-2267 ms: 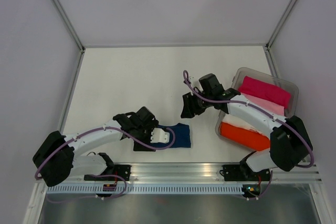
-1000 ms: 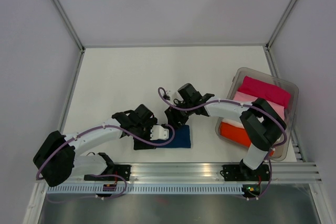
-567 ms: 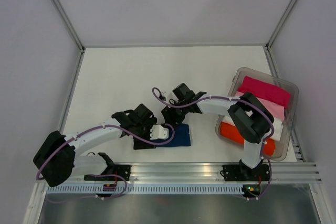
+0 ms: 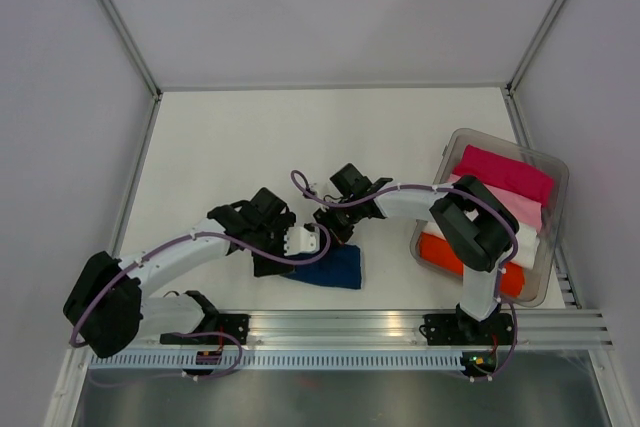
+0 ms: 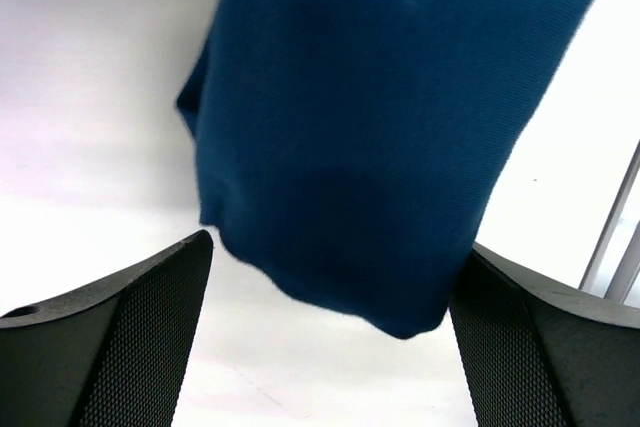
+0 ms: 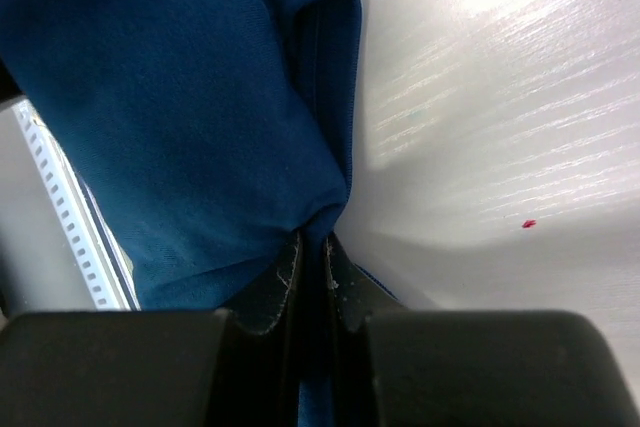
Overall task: Roll the t-shirts
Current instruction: Roll the tshirt, then place the rolled tshirt into the container
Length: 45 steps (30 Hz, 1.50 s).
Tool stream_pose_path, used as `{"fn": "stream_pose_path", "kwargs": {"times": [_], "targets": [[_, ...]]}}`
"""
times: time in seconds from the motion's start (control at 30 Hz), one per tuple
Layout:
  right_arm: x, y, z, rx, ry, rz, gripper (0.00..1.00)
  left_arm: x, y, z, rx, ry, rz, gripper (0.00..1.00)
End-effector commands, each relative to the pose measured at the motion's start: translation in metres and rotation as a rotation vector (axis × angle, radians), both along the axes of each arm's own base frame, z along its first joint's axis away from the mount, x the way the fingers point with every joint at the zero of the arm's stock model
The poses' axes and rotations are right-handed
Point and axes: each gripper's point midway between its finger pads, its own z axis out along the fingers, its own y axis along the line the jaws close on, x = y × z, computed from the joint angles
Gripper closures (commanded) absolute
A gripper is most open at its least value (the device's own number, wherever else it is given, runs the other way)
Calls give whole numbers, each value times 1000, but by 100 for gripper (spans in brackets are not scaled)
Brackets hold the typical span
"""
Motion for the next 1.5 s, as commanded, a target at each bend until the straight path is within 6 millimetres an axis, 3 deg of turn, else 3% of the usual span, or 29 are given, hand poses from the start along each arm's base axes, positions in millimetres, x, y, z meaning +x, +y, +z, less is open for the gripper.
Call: {"fn": "stream_pose_path", "kwargs": {"times": [0.0, 0.2, 0.4, 0.73, 0.93, 1.03, 1.23, 1.33, 1.47], "targets": [[-7, 1, 12, 20, 32, 10, 100, 16, -11, 28, -73, -57, -15, 2], [-2, 0, 24, 50, 20, -47, 100, 5, 2, 35, -83, -37, -49, 1], [11, 2, 52, 92, -35, -118, 100, 11, 11, 47, -117, -43, -10, 0], [21, -14, 54, 87, -59, -271, 100, 12, 10, 44, -133, 31, 92, 0], [17, -24, 45, 46, -78, -325, 100, 17, -17, 51, -202, 213, 290, 0], [17, -23, 50, 75, -68, -374, 100, 29, -28, 49, -185, 294, 382, 2], [18, -29, 46, 94, -29, -520, 100, 14, -41, 42, -186, 496, 511, 1], [19, -28, 43, 113, -14, -549, 100, 20, -47, 42, -205, 499, 534, 0], [16, -33, 37, 87, -39, -527, 100, 23, -47, 28, -168, 526, 544, 10]]}}
